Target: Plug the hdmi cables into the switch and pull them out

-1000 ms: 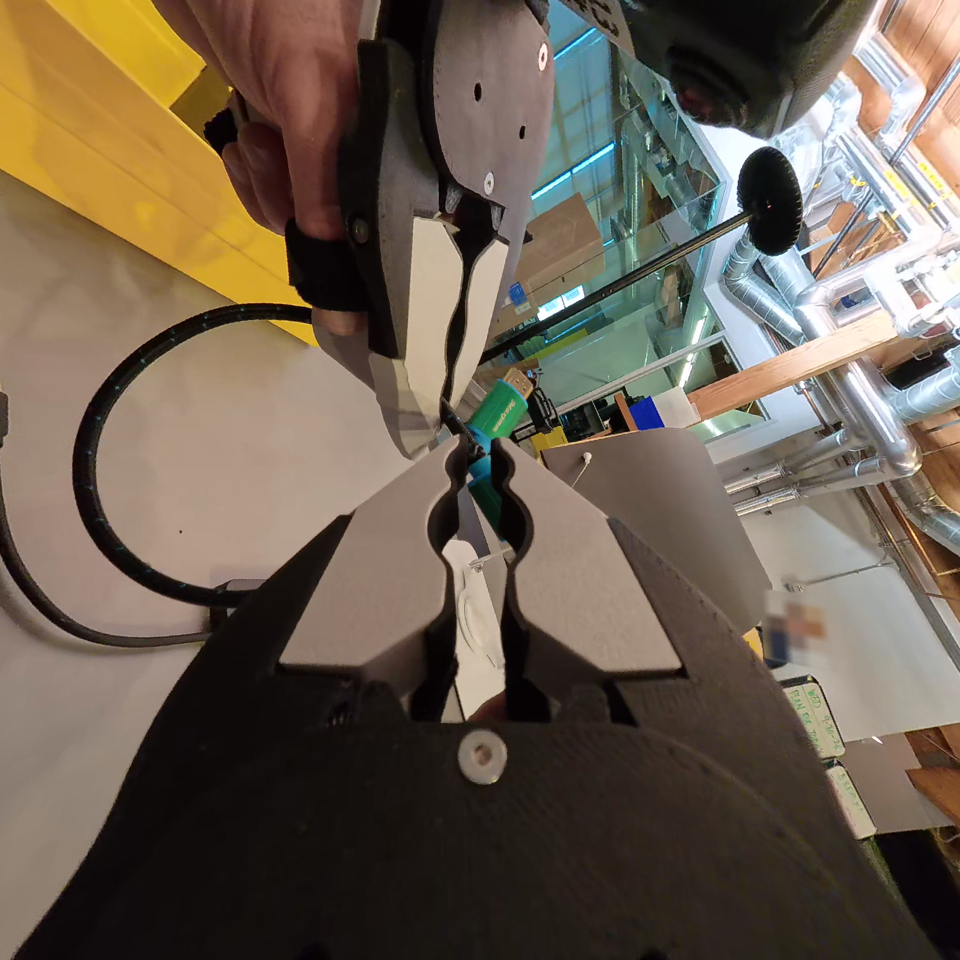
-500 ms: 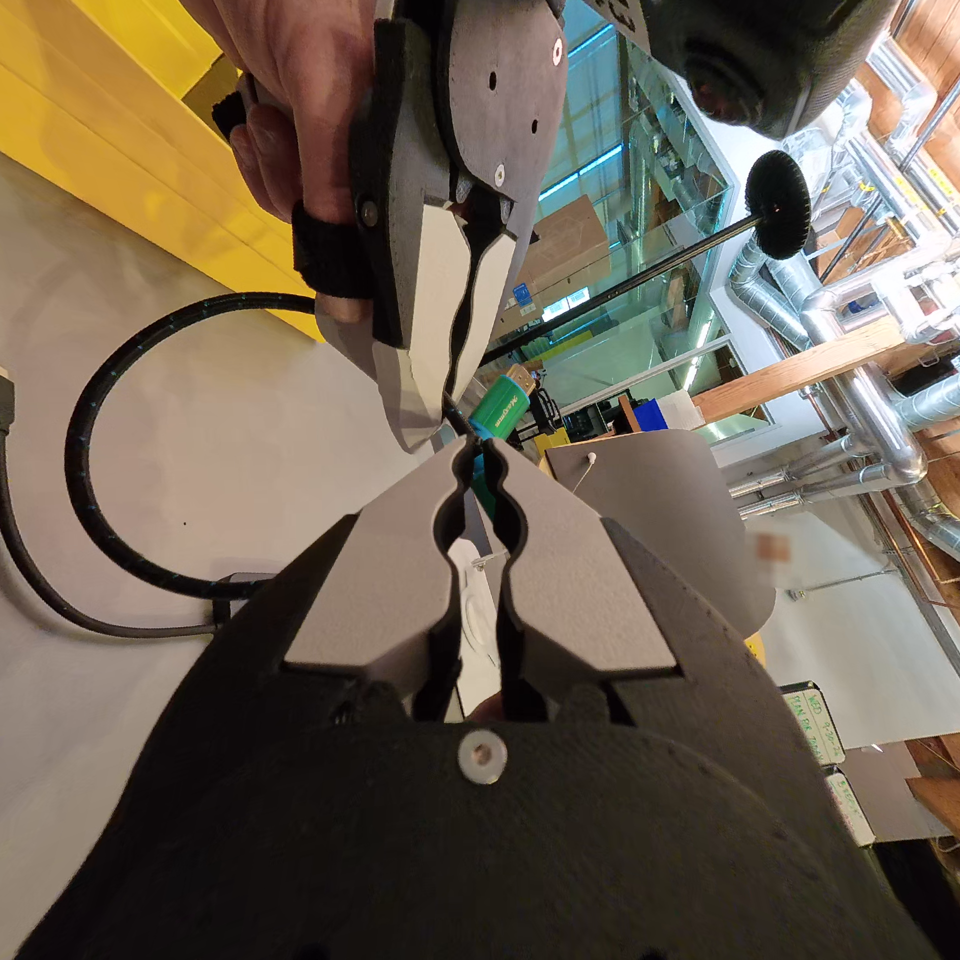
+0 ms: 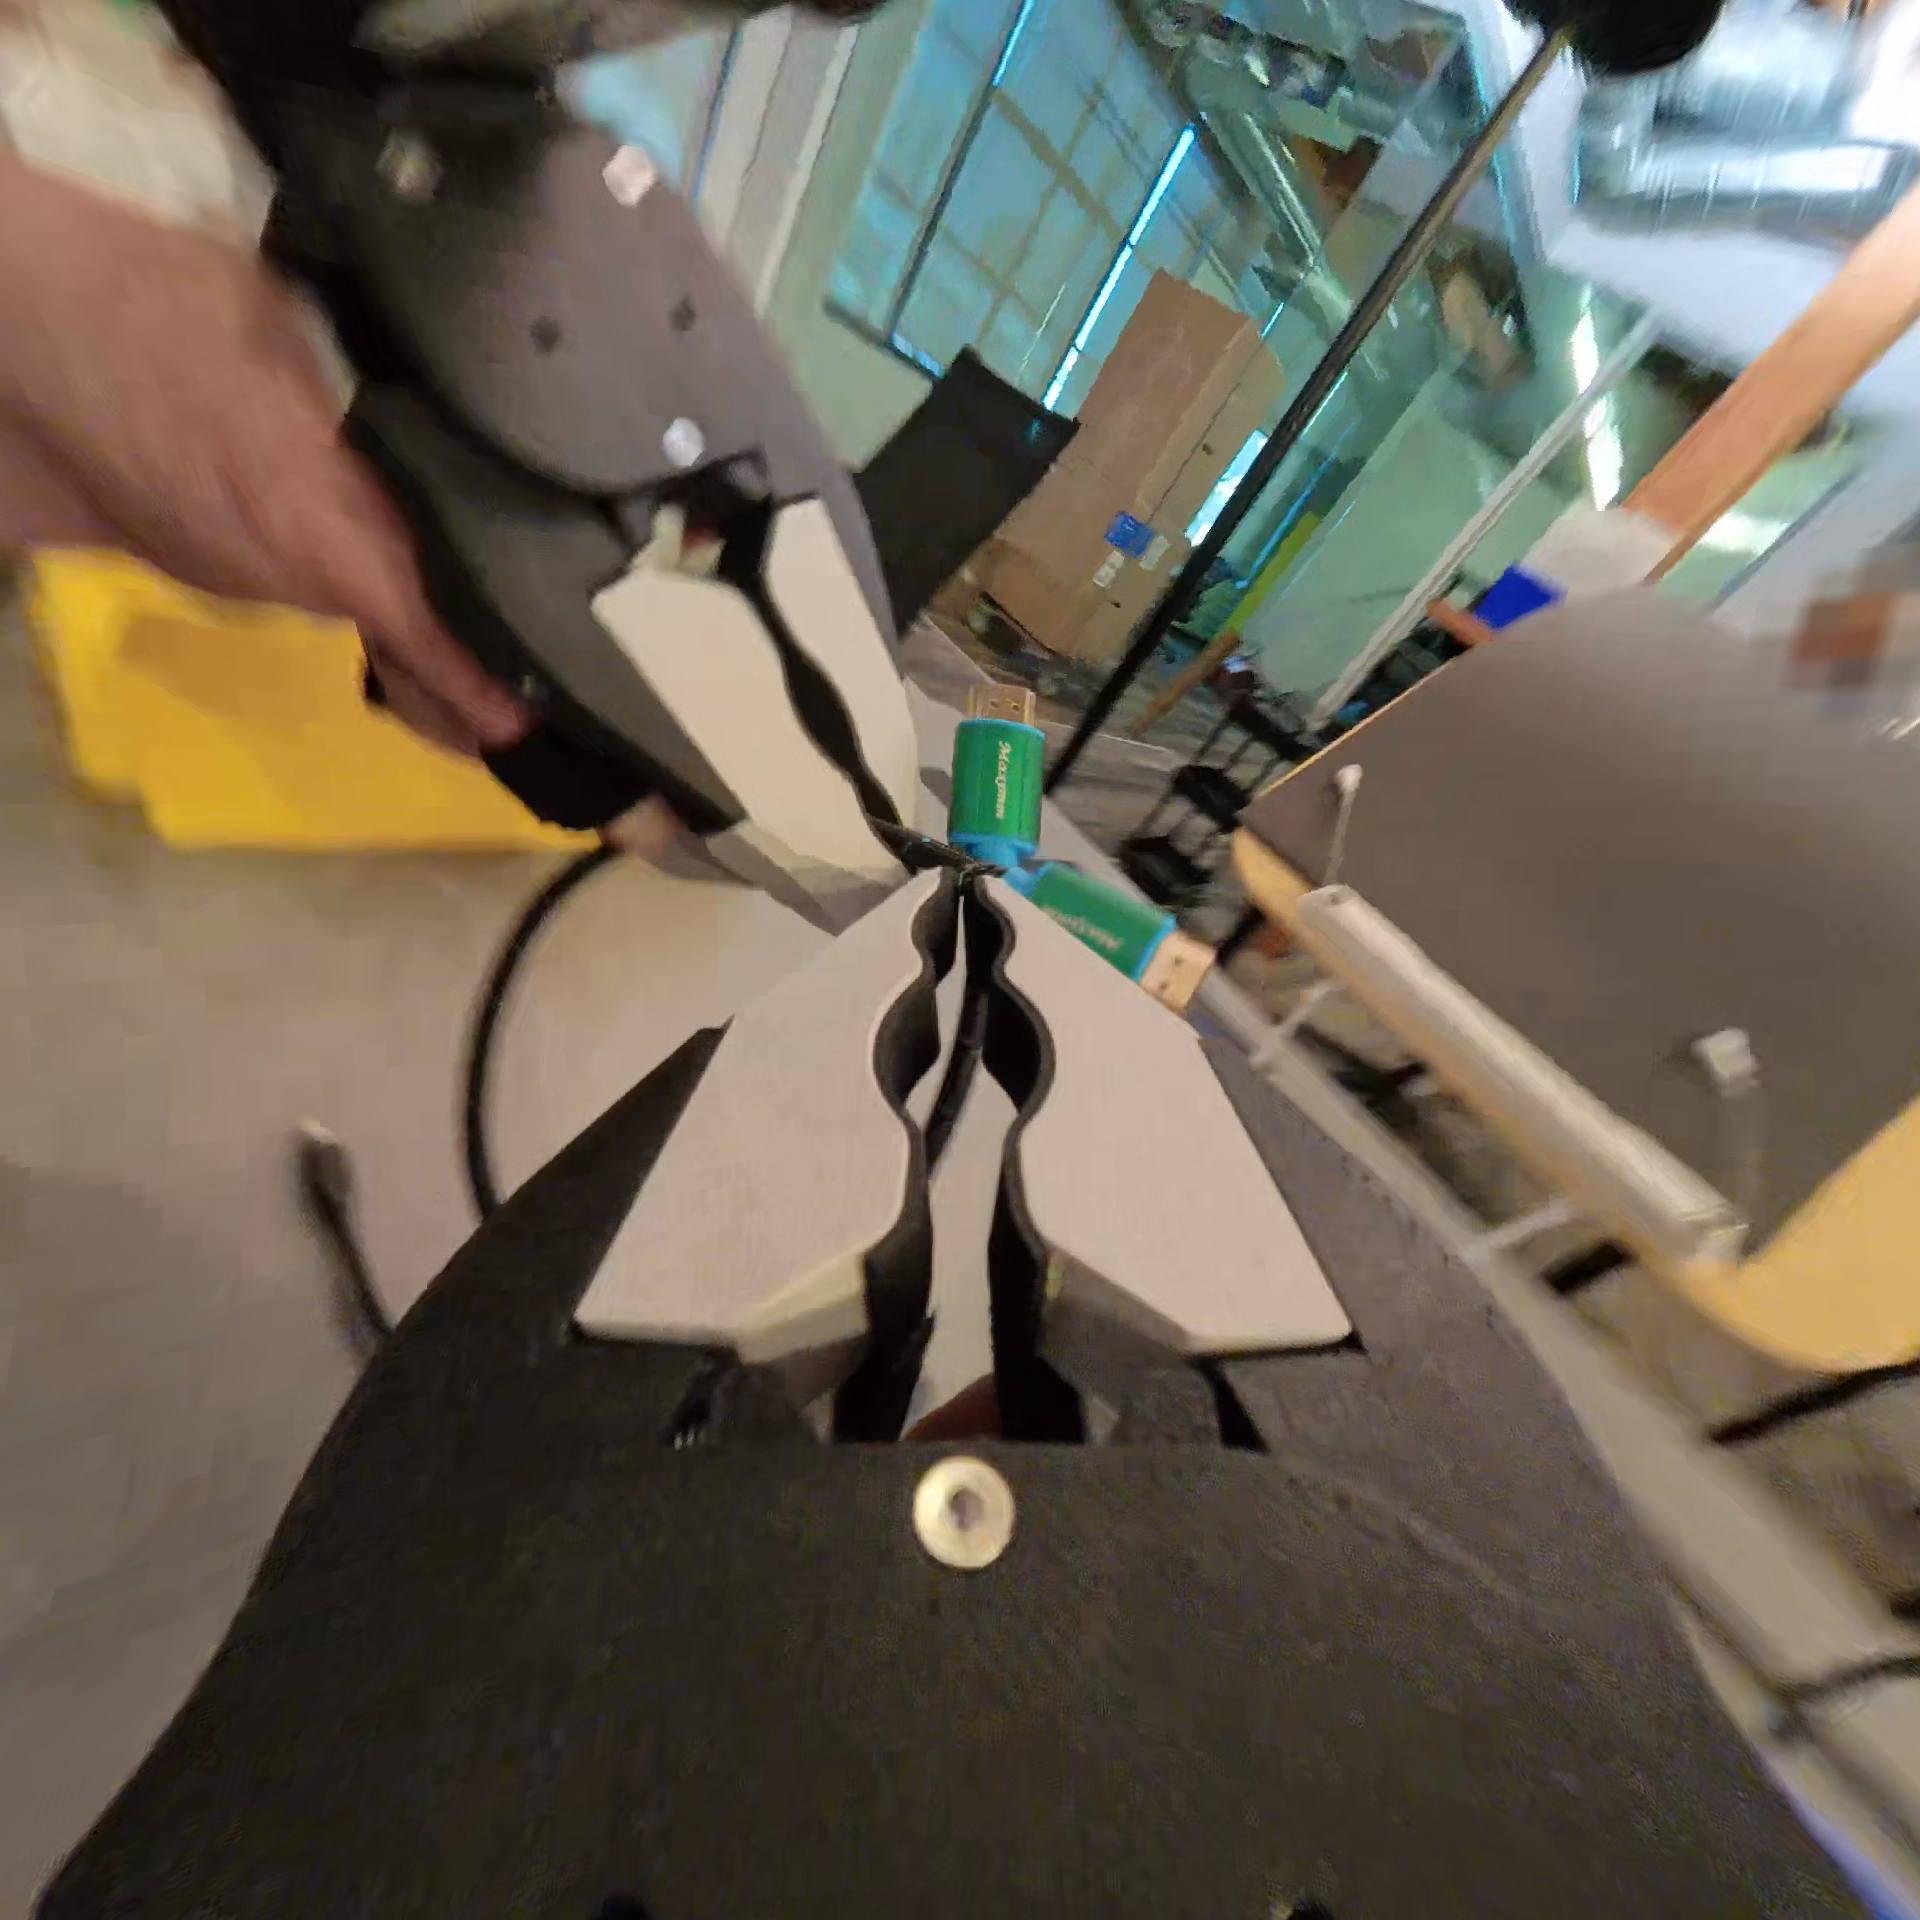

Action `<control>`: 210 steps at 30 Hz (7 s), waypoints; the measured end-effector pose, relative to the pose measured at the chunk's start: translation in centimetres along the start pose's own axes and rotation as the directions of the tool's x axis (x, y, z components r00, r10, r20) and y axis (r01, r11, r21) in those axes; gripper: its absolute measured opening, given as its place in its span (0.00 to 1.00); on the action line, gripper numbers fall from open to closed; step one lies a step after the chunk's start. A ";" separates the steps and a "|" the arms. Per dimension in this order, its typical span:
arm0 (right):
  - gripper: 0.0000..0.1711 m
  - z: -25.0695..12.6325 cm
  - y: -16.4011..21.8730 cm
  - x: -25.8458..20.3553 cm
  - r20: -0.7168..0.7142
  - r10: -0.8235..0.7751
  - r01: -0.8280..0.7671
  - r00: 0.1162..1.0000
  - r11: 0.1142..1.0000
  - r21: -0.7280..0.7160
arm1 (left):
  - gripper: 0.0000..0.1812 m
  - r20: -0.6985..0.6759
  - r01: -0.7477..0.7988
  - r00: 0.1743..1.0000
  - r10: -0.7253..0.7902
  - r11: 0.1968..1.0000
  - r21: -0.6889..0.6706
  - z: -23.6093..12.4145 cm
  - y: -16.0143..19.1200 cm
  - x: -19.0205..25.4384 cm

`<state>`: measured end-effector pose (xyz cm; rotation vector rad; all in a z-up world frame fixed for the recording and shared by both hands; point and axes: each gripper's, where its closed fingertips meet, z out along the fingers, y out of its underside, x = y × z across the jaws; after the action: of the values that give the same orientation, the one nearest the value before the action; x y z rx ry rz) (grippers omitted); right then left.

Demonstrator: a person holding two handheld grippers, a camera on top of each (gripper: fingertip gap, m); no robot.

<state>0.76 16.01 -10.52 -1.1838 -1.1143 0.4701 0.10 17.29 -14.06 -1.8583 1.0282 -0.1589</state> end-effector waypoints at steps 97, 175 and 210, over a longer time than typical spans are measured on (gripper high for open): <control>0.09 0.0 -1.2 0.1 -0.057 0.030 -0.025 0.998 0.996 0.088 | 0.00 0.266 -0.029 0.964 -0.005 0.992 0.125 0.3 -0.8 -3.0; 0.00 -0.1 -0.9 0.8 0.246 0.691 -0.726 0.679 0.682 0.089 | 0.00 0.363 -0.092 0.930 0.065 0.994 0.058 -0.7 -0.8 -4.5; 0.00 -2.9 1.1 4.3 -0.052 0.420 -0.416 0.906 0.906 0.081 | 0.00 0.485 0.021 0.871 -0.076 0.993 0.118 -6.4 -0.5 -13.3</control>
<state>5.40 18.35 -9.56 -1.3730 -0.7743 0.7852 -11.31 22.42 -6.22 -1.7003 0.6051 0.2174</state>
